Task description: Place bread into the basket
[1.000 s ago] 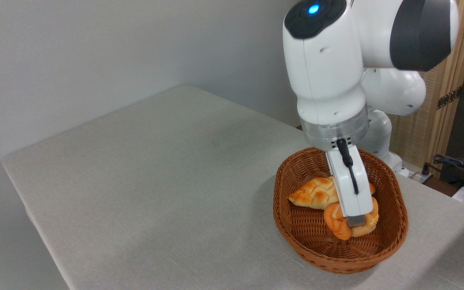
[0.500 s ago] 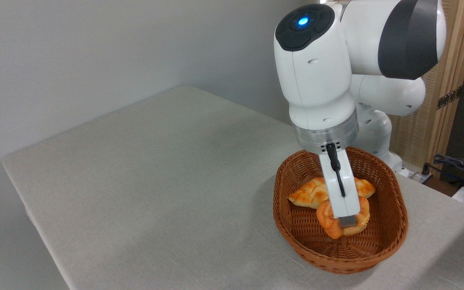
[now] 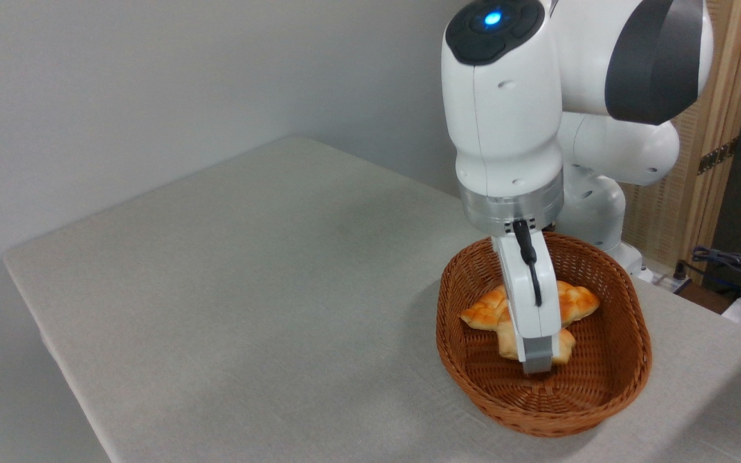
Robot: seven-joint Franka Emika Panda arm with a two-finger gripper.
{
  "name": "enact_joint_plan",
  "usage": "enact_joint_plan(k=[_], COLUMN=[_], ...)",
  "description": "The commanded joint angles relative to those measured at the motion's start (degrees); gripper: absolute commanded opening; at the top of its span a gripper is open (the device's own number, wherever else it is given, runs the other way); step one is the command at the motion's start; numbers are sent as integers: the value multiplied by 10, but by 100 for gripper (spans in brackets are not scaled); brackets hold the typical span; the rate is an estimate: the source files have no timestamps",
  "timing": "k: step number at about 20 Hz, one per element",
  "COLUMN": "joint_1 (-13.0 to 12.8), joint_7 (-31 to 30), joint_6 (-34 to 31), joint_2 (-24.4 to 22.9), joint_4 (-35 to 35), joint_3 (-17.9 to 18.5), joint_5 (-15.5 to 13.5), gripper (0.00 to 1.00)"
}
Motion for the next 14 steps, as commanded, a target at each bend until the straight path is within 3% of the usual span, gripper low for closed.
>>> enact_joint_plan(k=[1,4,7,11,14], joint_1=[-12,-14,-15,-9,29], joint_7=[-83,-173,-265,-415,-479], joint_6=[0,11,14,13,1], joint_2=[-5,6,13,28,69], joint_4=[45,96,123,152,212], joint_3=[-2,-25,-47,-95,-170], joint_5=[-56,-100,-119,-120,-117], gripper=[100,100,100,100,100])
